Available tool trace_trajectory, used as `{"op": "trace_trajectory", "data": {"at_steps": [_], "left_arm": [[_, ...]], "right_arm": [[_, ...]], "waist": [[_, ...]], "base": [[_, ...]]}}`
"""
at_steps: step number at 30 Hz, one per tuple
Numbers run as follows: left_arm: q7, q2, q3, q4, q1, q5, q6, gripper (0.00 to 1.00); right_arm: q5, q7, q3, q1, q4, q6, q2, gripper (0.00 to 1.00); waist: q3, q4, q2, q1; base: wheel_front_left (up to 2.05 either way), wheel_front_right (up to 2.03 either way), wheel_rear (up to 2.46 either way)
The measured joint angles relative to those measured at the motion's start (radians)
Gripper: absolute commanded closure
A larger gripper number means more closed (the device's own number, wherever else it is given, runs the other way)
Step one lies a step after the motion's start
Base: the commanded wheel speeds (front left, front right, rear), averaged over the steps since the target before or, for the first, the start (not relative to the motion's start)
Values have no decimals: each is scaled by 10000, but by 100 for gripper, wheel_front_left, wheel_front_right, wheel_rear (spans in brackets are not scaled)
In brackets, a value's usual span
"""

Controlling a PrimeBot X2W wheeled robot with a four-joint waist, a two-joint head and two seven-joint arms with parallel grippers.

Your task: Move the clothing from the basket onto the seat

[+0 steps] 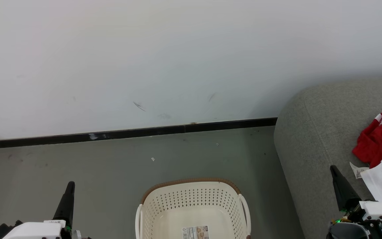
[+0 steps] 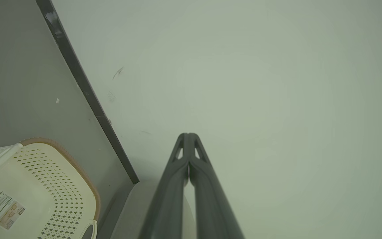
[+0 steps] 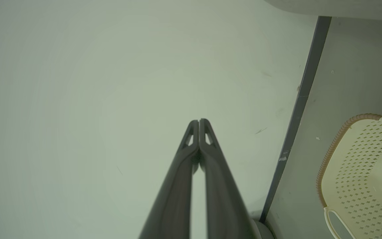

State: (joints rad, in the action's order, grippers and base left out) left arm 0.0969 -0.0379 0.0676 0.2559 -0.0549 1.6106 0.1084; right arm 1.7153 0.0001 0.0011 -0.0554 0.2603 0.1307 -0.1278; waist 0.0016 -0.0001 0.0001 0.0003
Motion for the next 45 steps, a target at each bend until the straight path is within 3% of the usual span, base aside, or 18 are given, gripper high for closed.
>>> {"op": "trace_trajectory", "data": {"at_steps": [45], "left_arm": [[0, 2, 21, 104, -5, 0, 17, 100]], "right_arm": [[-6, 29, -113, -4, 21, 0, 8, 100]], "waist": [[-2, 0, 0, -1]], "base": [[0, 0, 0]]}}
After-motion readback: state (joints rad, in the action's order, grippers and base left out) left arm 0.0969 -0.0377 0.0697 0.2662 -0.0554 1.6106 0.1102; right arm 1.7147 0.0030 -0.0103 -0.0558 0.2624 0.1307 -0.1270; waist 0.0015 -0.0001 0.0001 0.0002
